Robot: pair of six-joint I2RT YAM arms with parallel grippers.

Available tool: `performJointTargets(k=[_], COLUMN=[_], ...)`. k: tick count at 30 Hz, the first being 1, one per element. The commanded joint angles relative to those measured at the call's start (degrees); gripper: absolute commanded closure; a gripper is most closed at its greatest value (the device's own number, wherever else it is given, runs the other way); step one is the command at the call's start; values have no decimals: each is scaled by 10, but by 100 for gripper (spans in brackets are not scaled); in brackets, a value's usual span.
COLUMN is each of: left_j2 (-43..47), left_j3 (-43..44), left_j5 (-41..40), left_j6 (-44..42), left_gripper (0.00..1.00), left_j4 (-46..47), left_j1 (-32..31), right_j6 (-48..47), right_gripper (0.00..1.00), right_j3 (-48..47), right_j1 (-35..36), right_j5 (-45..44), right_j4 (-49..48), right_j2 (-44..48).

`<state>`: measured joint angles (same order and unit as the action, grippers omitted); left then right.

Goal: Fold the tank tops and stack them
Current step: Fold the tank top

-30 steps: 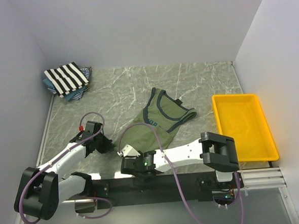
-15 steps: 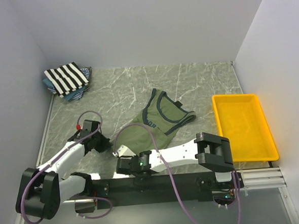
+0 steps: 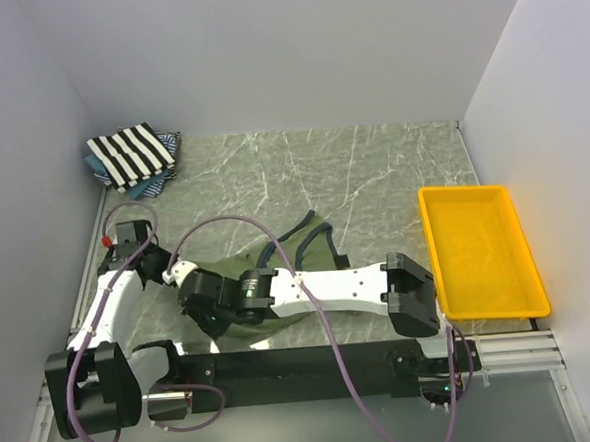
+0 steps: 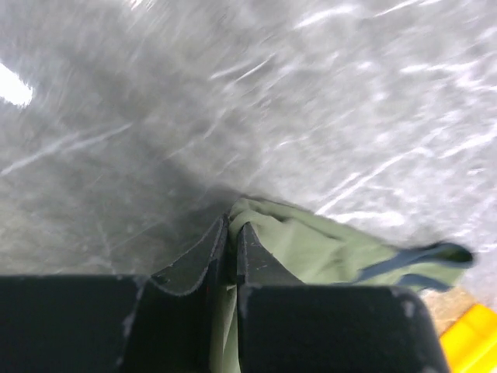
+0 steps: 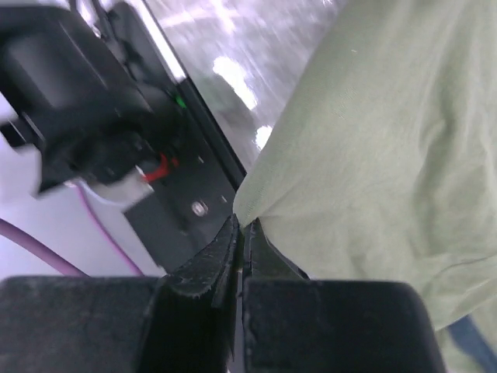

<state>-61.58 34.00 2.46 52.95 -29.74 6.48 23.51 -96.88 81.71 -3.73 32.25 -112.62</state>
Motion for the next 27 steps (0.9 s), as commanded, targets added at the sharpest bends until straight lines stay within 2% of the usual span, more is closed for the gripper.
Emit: performJointTargets(k=[1, 5, 7, 11, 14, 20, 27], left_j2=[5, -17, -33, -76, -123, -224, -325], left_j3=[56, 105, 134, 195, 239, 339, 428], left_j5=[13, 65, 66, 26, 18, 6, 10], left_j6=[-30, -25, -16, 0, 23, 54, 76], left_gripper=[99, 99, 99, 99, 99, 99, 99], left_j4=[41, 86, 94, 105, 115, 130, 143], left_j1=[16, 9, -10, -128, -193, -293, -376], right_j6=[10, 36, 45, 73, 96, 147, 193], right_gripper=[100, 100, 100, 100, 100, 100, 100], right_j3=[-29, 32, 62, 161, 222, 344, 452], right_j1=[-18, -54, -76, -108, -124, -169, -214], right_j5=[86, 88, 79, 62, 45, 23, -1], right_j4=[-12, -39, -54, -78, -92, -114, -101], right_j2=[-9, 33, 71, 138, 189, 297, 426])
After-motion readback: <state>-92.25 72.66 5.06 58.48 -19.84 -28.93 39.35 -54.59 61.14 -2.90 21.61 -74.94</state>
